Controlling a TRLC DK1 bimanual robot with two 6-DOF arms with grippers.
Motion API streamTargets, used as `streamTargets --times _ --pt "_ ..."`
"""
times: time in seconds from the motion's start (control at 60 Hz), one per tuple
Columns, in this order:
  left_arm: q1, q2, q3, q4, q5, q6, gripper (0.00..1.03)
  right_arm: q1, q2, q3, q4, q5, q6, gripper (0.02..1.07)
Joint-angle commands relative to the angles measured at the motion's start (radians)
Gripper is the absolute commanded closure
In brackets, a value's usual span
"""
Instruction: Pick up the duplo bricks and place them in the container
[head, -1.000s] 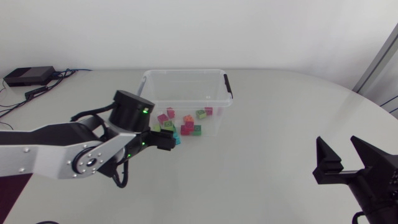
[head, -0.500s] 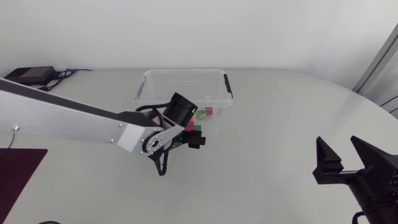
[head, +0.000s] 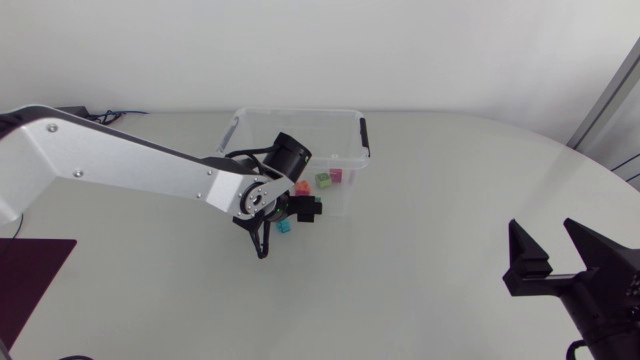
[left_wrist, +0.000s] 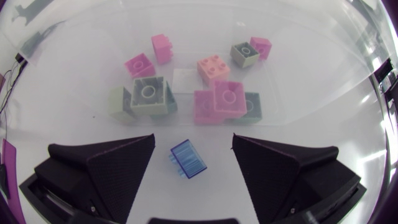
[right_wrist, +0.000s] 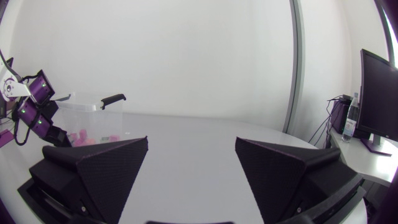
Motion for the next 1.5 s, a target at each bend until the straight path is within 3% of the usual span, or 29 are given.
streamTargets --times 0.0,0.317,0.517,0.8,0.983,1.2,1.483 --pt "-0.002 0.060 0.023 -0.021 0.010 -0.033 0.17 -0.004 -0.005 -0.020 0.012 -0.004 0.003 0.06" --pt "-0.011 0.092 0.015 -0.053 0.019 -0.042 0.12 -0.004 -0.005 -0.020 0.012 -0.004 0.003 0.06" --pt "-0.010 0.095 -0.002 0.004 0.019 -0.048 0.14 -0.004 -0.005 -0.020 0.012 -0.004 0.003 0.06" --pt "-0.011 0.092 -0.049 0.057 0.022 -0.048 0.36 -0.004 -0.005 -0.020 0.012 -0.004 0.003 0.06" --pt "0.004 0.095 -0.065 0.070 0.043 -0.053 0.61 -0.004 -0.007 -0.022 0.012 -0.004 0.003 0.06" --pt "0.007 0.097 -0.080 0.076 0.045 -0.054 0.70 -0.004 -0.005 -0.022 0.012 -0.004 0.003 0.06" --pt "0.013 0.065 -0.126 0.088 0.045 -0.056 0.73 -0.004 -0.005 -0.020 0.012 -0.004 0.003 0.06"
